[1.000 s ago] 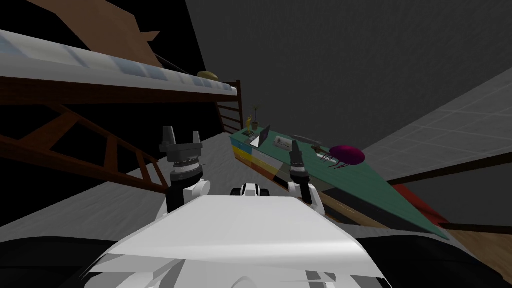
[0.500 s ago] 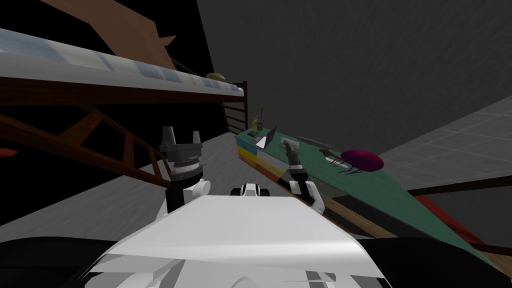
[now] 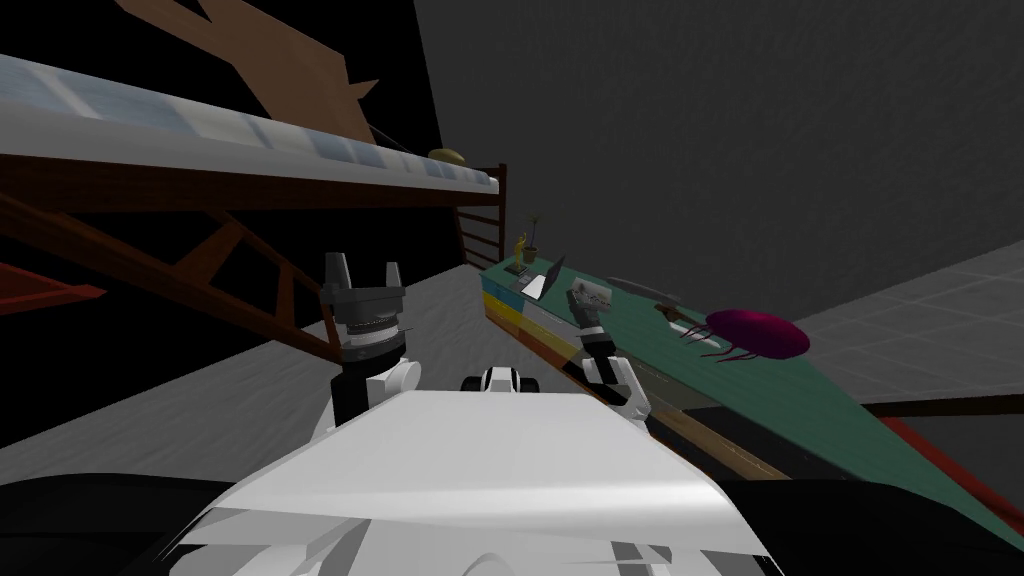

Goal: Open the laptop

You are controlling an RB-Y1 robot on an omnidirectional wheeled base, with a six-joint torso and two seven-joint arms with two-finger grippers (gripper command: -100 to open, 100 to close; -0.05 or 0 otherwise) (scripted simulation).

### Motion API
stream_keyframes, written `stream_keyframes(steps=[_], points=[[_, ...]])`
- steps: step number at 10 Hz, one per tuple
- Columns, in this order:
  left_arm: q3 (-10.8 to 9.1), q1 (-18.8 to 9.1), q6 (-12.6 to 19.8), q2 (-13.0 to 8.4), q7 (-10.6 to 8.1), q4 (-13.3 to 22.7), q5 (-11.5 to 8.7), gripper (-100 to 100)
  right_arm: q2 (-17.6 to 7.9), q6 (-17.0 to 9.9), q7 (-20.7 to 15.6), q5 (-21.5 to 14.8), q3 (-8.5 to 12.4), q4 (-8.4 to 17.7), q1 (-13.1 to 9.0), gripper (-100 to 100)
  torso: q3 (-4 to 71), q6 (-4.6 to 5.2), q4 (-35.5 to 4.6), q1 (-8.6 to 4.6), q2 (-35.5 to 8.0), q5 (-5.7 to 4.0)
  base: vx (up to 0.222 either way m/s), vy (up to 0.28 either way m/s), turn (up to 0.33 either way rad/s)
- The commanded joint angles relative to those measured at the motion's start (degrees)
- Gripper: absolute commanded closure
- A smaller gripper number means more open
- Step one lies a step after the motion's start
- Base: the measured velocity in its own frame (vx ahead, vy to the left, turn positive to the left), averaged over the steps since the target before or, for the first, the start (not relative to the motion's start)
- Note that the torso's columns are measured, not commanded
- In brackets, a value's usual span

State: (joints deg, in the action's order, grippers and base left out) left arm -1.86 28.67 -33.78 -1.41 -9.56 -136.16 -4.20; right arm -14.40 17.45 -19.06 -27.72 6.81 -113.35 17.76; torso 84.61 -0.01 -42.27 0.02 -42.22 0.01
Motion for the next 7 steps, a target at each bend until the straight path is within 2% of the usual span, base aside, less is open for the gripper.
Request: stream_keyframes(steps=[1, 3, 4, 6, 7], points=[[0.00, 0.0, 0.0, 0.0, 0.00, 0.0, 0.0, 0, -1.2, -2.4, -2.8, -3.4, 0.7, 2.1, -1.1, -100, 0.0, 0.01, 0.0, 0.06, 0.0, 0.02, 0.024, 0.081, 0.027], [0.00, 0.0, 0.0, 0.0, 0.00, 0.0, 0.0, 0, -2.9, -5.1, -6.1, -7.2, 1.8, 5.3, -2.8, -100, -0.1, 0.01, 0.0, -0.07, -0.1, -0.02, 0.019, 0.083, 0.097], [0.00, 0.0, 0.0, 0.0, 0.00, 0.0, 0.0, 0, -2.9, -5.1, -6.1, -7.6, 1.8, 5.3, -2.8, -100, -0.1, 0.00, 0.0, -0.01, -0.1, -0.01, 0.021, 0.073, 0.055], [0.00, 0.0, 0.0, 0.0, 0.00, 0.0, 0.0, 0, -4.7, -7.8, -9.4, -11.5, 2.9, 8.5, -4.5, -100, 0.0, 0.01, 0.0, -0.03, -0.1, -0.01, 0.027, 0.092, 0.104], [0.00, 0.0, 0.0, 0.0, 0.00, 0.0, 0.0, 0, -4.7, -7.8, -9.4, -11.7, 2.9, 8.5, -4.5, -100, 0.0, -0.01, 0.0, 0.07, 0.0, 0.02, 0.026, 0.078, 0.043]])
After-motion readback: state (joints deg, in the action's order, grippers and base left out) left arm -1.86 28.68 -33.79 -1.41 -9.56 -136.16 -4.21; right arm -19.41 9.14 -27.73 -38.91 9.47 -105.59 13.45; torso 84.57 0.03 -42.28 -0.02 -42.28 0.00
